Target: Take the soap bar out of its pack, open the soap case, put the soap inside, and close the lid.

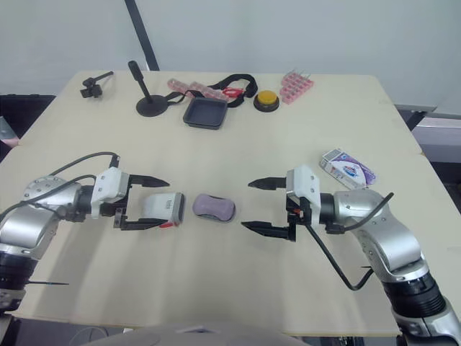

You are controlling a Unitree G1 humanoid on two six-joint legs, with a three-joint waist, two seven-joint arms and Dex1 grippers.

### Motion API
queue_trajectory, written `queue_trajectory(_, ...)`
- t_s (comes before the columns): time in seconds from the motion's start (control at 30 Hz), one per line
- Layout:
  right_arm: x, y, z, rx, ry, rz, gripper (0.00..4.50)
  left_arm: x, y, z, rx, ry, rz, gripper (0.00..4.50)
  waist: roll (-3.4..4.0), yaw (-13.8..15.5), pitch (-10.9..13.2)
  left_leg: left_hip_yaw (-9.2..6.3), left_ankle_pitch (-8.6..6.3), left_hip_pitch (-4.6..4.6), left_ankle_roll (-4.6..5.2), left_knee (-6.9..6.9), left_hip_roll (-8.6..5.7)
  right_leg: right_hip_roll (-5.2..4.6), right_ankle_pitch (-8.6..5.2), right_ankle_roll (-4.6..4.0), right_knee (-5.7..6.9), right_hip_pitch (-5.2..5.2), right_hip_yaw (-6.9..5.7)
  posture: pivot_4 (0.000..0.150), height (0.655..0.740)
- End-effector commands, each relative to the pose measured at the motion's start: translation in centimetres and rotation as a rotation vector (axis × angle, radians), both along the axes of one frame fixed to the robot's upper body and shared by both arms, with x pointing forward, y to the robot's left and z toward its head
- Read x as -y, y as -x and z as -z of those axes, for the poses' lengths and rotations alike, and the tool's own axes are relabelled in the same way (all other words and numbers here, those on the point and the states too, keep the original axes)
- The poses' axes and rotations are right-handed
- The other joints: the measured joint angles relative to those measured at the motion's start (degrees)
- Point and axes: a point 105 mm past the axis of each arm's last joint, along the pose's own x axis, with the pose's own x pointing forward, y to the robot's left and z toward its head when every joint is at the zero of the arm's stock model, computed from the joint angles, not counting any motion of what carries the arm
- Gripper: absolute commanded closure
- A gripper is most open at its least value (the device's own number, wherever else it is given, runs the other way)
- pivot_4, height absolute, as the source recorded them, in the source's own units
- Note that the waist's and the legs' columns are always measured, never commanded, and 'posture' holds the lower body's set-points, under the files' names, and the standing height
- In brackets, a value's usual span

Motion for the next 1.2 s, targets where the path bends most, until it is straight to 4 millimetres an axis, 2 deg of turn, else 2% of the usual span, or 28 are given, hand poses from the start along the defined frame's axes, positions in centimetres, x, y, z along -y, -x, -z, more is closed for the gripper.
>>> queue_trajectory(0.03, -0.4, 0.2, -1.5, 0.031, -0.062, -0.021, 0.05, -1.1, -0.3, -0.7, 0.022, -0.01, -0.034, 0.0, 0.0, 0.0, 0.0, 0.0, 0.0, 0.0, 0.0, 0.0, 0.0, 0.0, 0.0, 0.0, -0.01, 0.0, 0.0, 0.15, 0.74)
queue_trajectory(0.13, -0.7, 0.6, -2.1, 0.057, -0.093, -0.05, 0.05, -2.1, -0.9, -0.1, 0.033, -0.02, -0.087, 0.0, 0.0, 0.0, 0.0, 0.0, 0.0, 0.0, 0.0, -0.01, 0.0, 0.0, 0.0, 0.0, -0.01, 0.0, 0.0, 0.15, 0.74)
queue_trajectory(0.27, -1.6, 0.2, -2.2, 0.06, -0.101, -0.063, 0.05, -2.5, -0.7, 0.6, 0.014, -0.037, -0.078, 0.0, 0.0, -0.1, 0.0, 0.0, 0.0, 0.0, 0.0, -0.01, 0.0, 0.0, 0.0, 0.0, -0.01, 0.0, 0.0, 0.15, 0.74)
queue_trajectory(0.47, -2.1, 0.0, 0.0, 0.064, 0.01, -0.074, 0.05, -3.0, -0.5, 1.5, 0.0, -0.093, -0.062, 0.0, 0.0, 0.0, 0.0, -0.01, 0.0, -0.02, 0.0, -0.02, -0.01, -0.01, 0.0, 0.01, -0.03, 0.0, -0.02, 0.15, 0.74)
queue_trajectory(0.73, -2.2, -0.1, 0.8, 0.071, 0.045, -0.061, 0.05, -2.2, -0.5, 2.6, -0.031, -0.113, -0.024, 0.0, 0.0, 0.0, 0.0, 0.0, 0.0, -0.01, -0.01, -0.03, -0.01, -0.02, 0.0, 0.01, -0.03, 0.0, -0.02, 0.15, 0.74)
queue_trajectory(0.9, -2.3, 0.2, 1.1, 0.066, 0.049, -0.061, 0.05, -2.2, -1.4, 4.1, 0.005, -0.191, -0.028, 0.0, 0.0, 0.0, 0.0, -0.01, 0.0, 0.0, 0.0, -0.02, -0.01, -0.02, 0.0, 0.01, -0.02, 0.01, -0.02, 0.15, 0.74)
queue_trajectory(1.0, -2.3, 0.1, 1.4, 0.065, 0.057, -0.042, 0.05, -1.2, -1.8, 4.5, 0.002, -0.177, -0.01, 0.0, 0.0, 0.1, 0.0, -0.01, 0.0, -0.02, 0.0, -0.02, -0.01, -0.02, 0.01, 0.01, -0.03, 0.01, -0.02, 0.15, 0.74)
queue_trajectory(1.2, -2.3, 0.4, 1.7, 0.056, 0.06, -0.034, 0.05, -0.6, -1.6, 5.3, 0.0, -0.183, 0.016, 0.0, -0.01, 0.2, 0.0, 0.0, 0.0, -0.01, 0.0, -0.02, -0.02, -0.03, 0.01, 0.01, -0.01, 0.01, 0.0, 0.15, 0.74)
